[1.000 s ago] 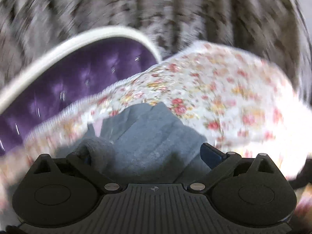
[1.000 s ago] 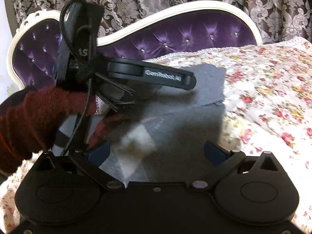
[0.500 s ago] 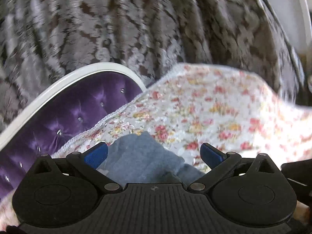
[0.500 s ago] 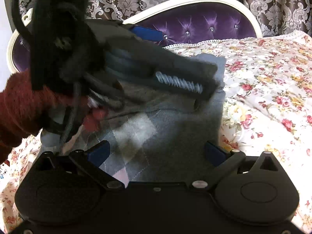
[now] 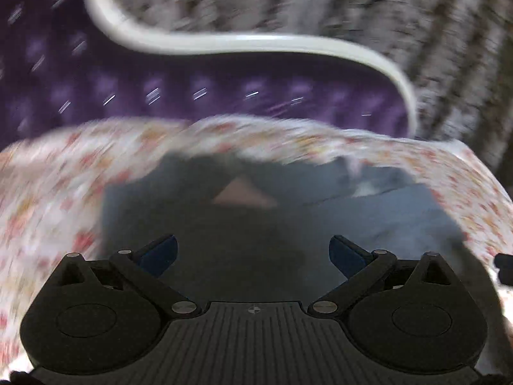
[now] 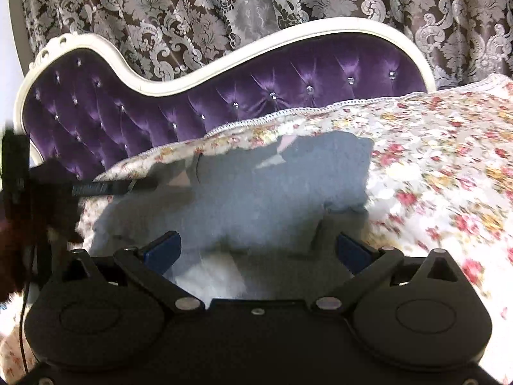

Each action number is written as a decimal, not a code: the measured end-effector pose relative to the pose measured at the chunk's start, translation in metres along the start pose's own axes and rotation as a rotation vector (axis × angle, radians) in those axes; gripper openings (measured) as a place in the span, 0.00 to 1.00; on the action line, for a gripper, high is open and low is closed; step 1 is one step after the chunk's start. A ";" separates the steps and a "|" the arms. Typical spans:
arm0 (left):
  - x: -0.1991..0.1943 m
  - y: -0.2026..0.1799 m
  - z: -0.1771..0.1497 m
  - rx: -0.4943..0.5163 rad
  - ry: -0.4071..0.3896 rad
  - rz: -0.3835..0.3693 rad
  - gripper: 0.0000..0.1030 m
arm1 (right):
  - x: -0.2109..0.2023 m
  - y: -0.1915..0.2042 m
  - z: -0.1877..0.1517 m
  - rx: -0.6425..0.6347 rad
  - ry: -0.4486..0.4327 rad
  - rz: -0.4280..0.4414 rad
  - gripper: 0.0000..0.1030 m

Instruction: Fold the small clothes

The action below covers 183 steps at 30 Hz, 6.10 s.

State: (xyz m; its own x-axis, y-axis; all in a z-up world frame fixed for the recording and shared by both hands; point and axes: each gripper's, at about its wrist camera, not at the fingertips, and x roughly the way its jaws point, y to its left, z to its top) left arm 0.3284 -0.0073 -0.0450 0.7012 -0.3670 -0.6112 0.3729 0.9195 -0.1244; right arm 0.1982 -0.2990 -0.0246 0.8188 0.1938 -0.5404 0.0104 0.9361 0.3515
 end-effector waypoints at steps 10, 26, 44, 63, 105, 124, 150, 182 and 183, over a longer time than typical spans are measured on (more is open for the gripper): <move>-0.005 0.022 -0.031 -0.001 0.021 0.066 0.99 | 0.048 -0.021 0.007 0.095 0.098 -0.016 0.63; -0.014 0.035 -0.012 -0.059 -0.027 0.104 0.99 | 0.023 0.006 0.063 -0.160 -0.063 -0.067 0.11; -0.011 0.032 0.001 -0.026 -0.010 0.138 1.00 | 0.038 -0.001 0.044 -0.163 -0.015 -0.120 0.71; -0.023 0.041 -0.030 -0.061 0.103 0.137 1.00 | 0.059 0.012 0.014 -0.265 0.079 -0.155 0.77; -0.177 -0.029 -0.171 -0.150 0.121 0.017 0.99 | -0.124 0.017 -0.122 0.152 0.156 0.128 0.99; -0.179 -0.022 -0.171 -0.143 0.111 -0.013 0.65 | -0.114 0.017 -0.121 0.125 0.159 0.161 0.75; -0.187 -0.013 -0.169 -0.196 0.081 -0.042 0.47 | -0.108 0.012 -0.122 0.178 0.147 0.169 0.58; -0.214 0.023 -0.086 -0.378 -0.091 -0.254 0.06 | -0.136 -0.002 -0.054 0.272 -0.010 0.280 0.12; -0.212 0.022 -0.077 -0.379 -0.101 -0.262 0.06 | -0.134 -0.003 -0.046 0.280 -0.024 0.298 0.12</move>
State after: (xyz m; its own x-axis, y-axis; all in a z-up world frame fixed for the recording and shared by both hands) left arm 0.1409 0.1021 0.0217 0.6755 -0.5884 -0.4443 0.3101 0.7734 -0.5529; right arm 0.0619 -0.3146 0.0119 0.8227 0.4344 -0.3668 -0.0761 0.7235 0.6861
